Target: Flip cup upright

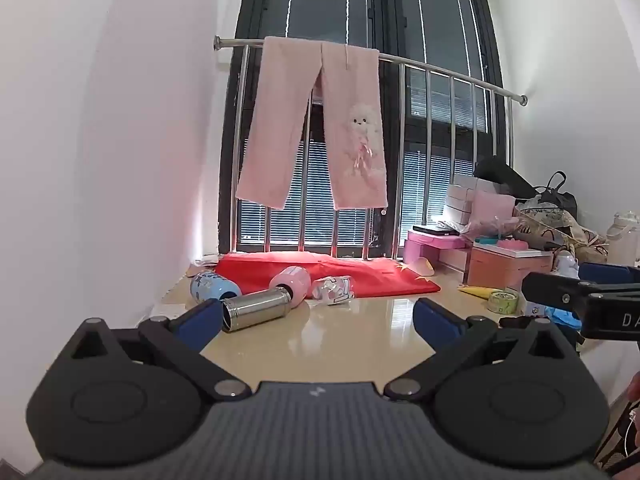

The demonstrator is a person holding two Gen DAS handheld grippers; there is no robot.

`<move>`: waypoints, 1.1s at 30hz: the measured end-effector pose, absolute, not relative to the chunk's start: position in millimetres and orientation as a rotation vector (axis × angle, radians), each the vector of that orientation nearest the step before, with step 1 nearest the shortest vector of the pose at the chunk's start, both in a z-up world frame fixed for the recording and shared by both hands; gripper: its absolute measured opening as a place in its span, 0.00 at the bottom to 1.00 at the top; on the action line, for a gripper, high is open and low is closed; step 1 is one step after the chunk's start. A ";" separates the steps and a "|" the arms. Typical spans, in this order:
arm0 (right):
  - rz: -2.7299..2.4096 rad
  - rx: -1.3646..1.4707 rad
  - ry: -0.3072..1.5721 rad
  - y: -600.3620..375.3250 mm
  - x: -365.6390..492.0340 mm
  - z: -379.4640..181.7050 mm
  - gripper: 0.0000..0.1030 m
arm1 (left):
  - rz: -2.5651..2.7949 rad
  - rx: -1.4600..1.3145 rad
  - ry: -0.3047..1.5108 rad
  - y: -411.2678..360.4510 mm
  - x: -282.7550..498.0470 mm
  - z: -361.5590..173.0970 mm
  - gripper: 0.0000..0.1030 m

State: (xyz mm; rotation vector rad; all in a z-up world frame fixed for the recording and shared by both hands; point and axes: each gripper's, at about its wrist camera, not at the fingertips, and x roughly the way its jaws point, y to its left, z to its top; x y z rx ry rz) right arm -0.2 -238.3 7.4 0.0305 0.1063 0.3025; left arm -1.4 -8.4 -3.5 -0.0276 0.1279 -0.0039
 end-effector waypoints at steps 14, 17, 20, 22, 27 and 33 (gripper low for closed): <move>0.308 0.034 0.107 -239.6 3.6 2.7 1.00 | -0.001 -0.033 0.129 -6.1 -0.7 -3.2 1.00; 0.308 0.034 0.108 -239.4 3.6 2.9 1.00 | 0.003 -0.033 0.127 -5.7 -0.6 -2.8 1.00; 0.307 0.034 0.108 -239.0 3.7 2.5 1.00 | 0.006 -0.034 0.122 -5.6 -0.7 -3.2 1.00; 0.307 0.034 0.108 -238.8 3.9 2.4 1.00 | 0.008 -0.032 0.119 -6.0 -0.9 -3.7 1.00; 0.306 0.034 0.108 -239.1 4.4 2.4 1.00 | 0.009 -0.027 0.103 -8.0 -3.3 -4.1 1.00; 0.307 0.034 0.108 -239.1 4.4 2.6 1.00 | 0.010 -0.021 0.093 -8.6 -3.8 -1.6 1.00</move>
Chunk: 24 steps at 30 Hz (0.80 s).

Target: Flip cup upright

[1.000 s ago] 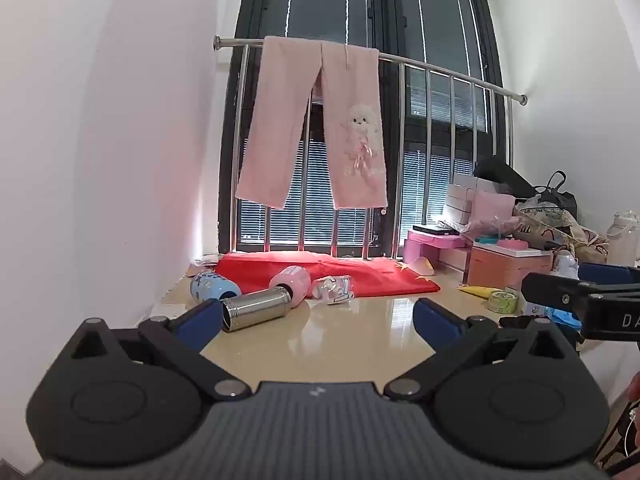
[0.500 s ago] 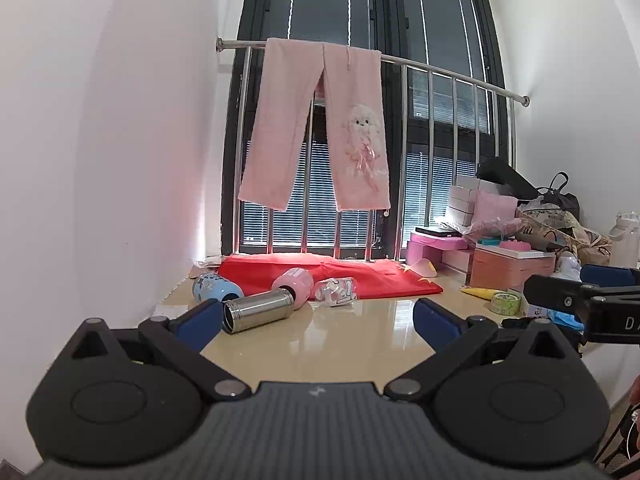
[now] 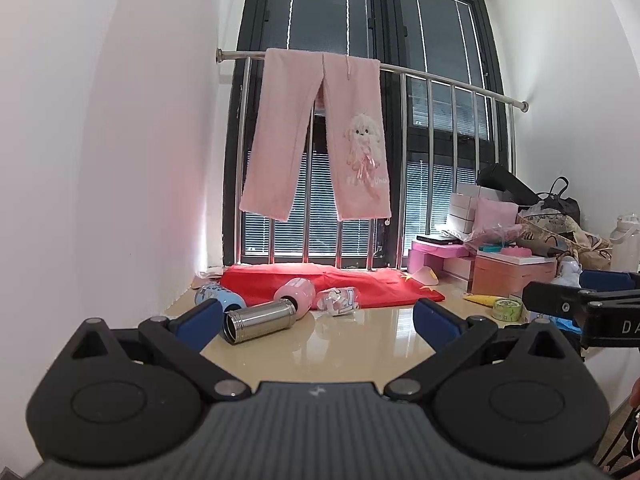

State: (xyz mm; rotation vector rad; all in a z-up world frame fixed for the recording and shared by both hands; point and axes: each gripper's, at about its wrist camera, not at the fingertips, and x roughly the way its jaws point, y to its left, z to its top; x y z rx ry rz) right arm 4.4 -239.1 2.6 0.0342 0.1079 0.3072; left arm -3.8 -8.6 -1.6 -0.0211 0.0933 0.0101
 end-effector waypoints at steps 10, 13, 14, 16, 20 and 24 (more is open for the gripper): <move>0.307 0.035 0.109 -239.1 4.5 2.9 1.00 | 0.011 -0.021 0.093 -7.0 -4.2 -2.8 1.00; 0.307 0.035 0.108 -239.1 4.5 2.7 1.00 | 0.011 -0.021 0.093 -6.8 -4.2 -3.0 1.00; 0.307 0.035 0.109 -239.1 4.5 2.8 1.00 | 0.011 -0.021 0.093 -6.7 -4.2 -3.0 1.00; 0.307 0.035 0.109 -239.1 5.0 2.5 1.00 | 0.012 -0.021 0.093 -6.4 -4.1 -3.1 1.00; 0.307 0.035 0.109 -239.1 4.5 2.7 1.00 | 0.018 -0.020 0.092 -6.8 -4.7 -3.8 1.00; 0.307 0.035 0.109 -239.2 4.5 2.6 1.00 | 0.017 -0.019 0.092 -6.3 -4.7 -4.0 1.00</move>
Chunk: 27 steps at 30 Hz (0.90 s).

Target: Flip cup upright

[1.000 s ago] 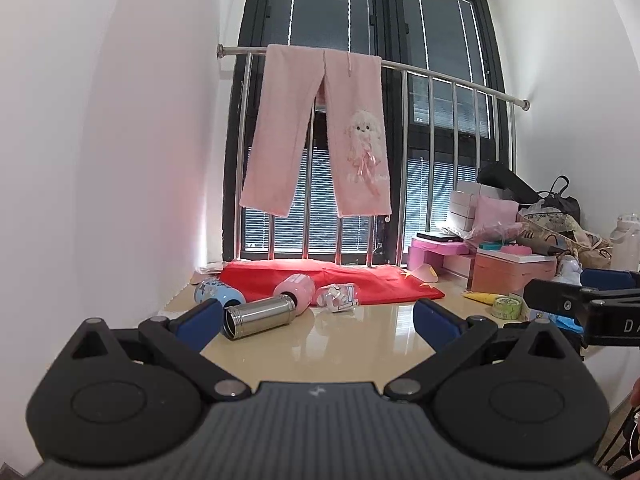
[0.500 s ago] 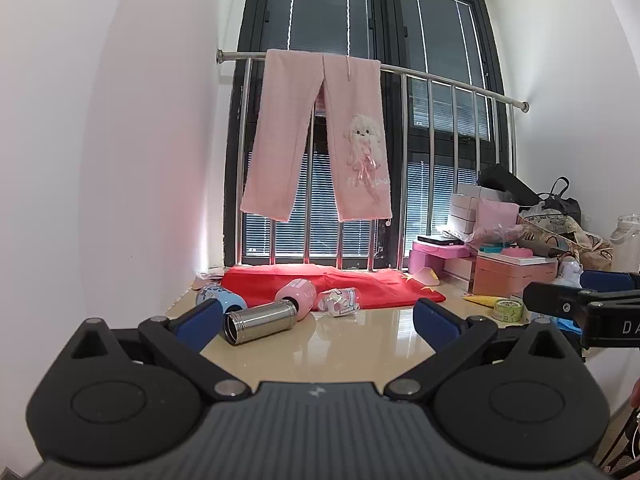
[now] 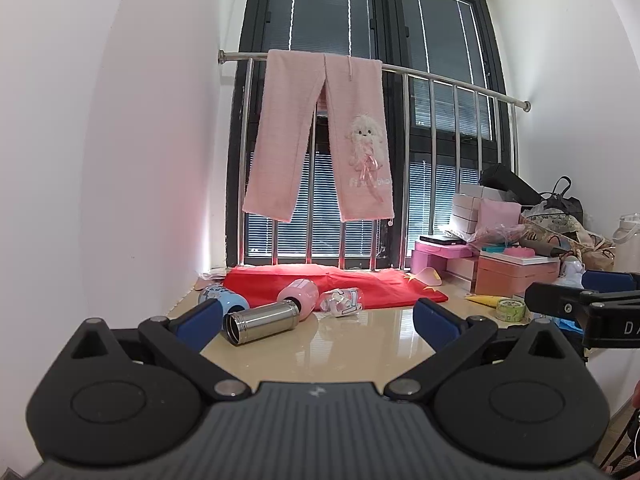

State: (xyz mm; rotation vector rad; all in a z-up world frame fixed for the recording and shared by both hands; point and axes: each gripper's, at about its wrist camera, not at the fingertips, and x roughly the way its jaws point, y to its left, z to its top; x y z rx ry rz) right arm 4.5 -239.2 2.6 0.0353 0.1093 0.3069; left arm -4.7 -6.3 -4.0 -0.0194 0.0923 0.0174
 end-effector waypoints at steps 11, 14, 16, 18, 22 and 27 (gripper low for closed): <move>0.307 0.036 0.110 -239.1 4.7 2.2 1.00 | 0.017 -0.019 0.093 -6.7 -4.6 -4.1 1.00; 0.307 0.036 0.110 -239.1 4.9 2.0 1.00 | 0.018 -0.019 0.093 -6.7 -4.7 -4.1 1.00; 0.307 0.036 0.110 -239.0 4.9 2.0 1.00 | 0.017 -0.020 0.092 -6.7 -4.8 -4.0 1.00; 0.307 0.036 0.110 -238.4 4.9 1.5 1.00 | 0.017 -0.019 0.092 -7.0 -4.1 -3.7 1.00; 0.308 0.037 0.112 -237.9 6.1 0.3 1.00 | 0.017 -0.019 0.092 -7.1 -4.0 -3.9 1.00; 0.311 0.032 0.135 -233.7 20.4 -6.3 1.00 | 0.022 -0.027 0.100 -6.9 4.4 -6.0 1.00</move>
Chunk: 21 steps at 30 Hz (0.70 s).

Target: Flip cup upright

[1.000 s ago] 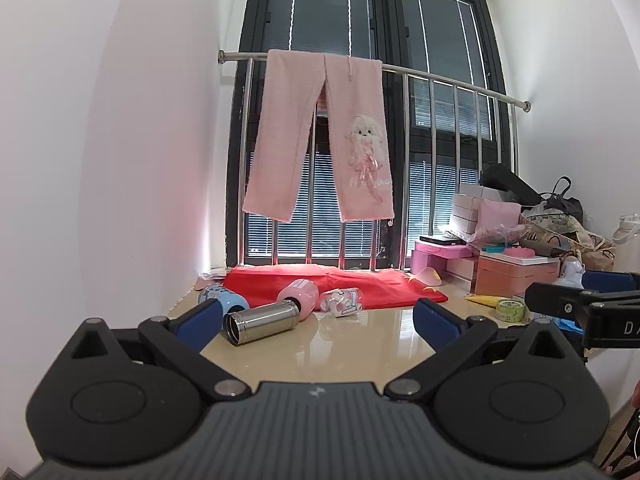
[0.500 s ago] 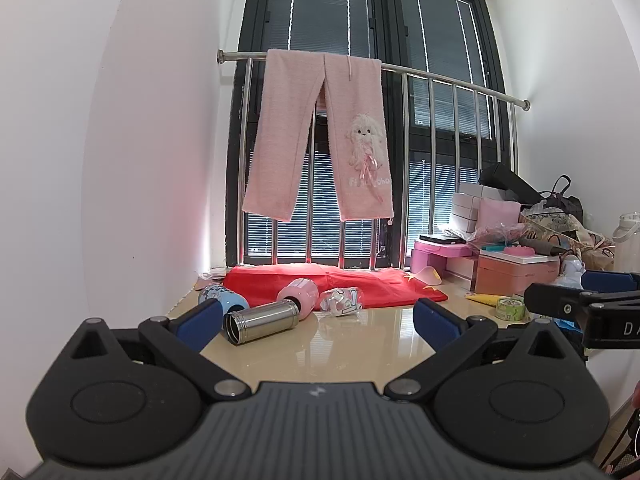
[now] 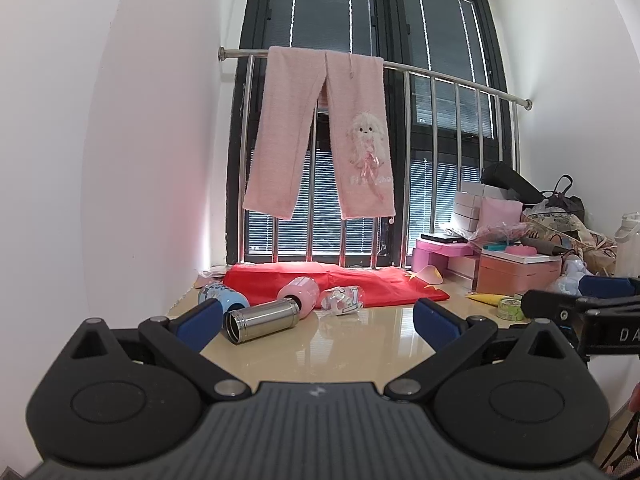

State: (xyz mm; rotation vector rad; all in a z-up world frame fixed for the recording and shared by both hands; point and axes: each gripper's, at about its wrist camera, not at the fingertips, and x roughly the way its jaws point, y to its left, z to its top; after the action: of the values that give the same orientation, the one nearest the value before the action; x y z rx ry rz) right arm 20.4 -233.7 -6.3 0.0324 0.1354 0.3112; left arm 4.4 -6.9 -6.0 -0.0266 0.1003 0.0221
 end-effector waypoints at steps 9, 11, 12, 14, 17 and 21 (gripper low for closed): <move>0.313 0.029 0.205 -223.1 72.0 -10.7 1.00 | 0.045 -0.042 0.177 7.1 61.0 -13.3 1.00; 0.318 0.024 0.220 -219.3 87.5 -11.8 1.00 | 0.047 -0.029 0.194 11.7 78.1 -14.2 1.00; 0.319 0.023 0.228 -217.5 96.4 -12.7 1.00 | 0.042 -0.026 0.203 14.0 85.1 -14.0 1.00; 0.321 0.014 0.249 -213.1 114.7 -15.3 1.00 | 0.029 -0.014 0.229 21.0 106.1 -14.3 1.00; 0.326 -0.004 0.280 -207.6 143.7 -18.1 1.00 | 0.025 0.023 0.268 29.1 138.2 -15.3 1.00; 0.337 -0.026 0.315 -198.1 186.4 -24.3 1.00 | 0.025 0.073 0.312 38.3 183.2 -19.8 1.00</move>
State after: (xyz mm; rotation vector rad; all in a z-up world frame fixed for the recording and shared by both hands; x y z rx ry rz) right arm 186.4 -198.1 -24.3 -0.0260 0.3152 0.3372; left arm 183.2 38.3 -19.8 0.0727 0.3117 0.0250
